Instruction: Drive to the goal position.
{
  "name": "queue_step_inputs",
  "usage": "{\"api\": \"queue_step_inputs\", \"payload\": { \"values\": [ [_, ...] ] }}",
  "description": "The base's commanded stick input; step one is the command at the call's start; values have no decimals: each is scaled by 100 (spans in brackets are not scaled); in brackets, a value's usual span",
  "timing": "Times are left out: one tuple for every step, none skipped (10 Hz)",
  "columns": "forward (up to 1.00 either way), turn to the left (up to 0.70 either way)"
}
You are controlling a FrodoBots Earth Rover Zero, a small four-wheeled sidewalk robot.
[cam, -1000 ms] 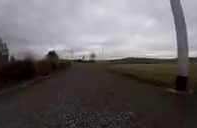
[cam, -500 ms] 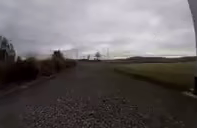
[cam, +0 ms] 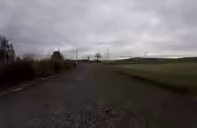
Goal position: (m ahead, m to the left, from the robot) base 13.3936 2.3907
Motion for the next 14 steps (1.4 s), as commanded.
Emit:
{"api": "queue_step_inputs", "payload": {
  "values": [
    [70,0],
    [70,0],
    [70,0],
    [70,0],
    [85,0],
    [85,0],
    [85,0],
    [85,0],
    [85,0],
    [85,0],
    [85,0],
    [91,0],
    [98,0],
    [100,0]
  ]
}}
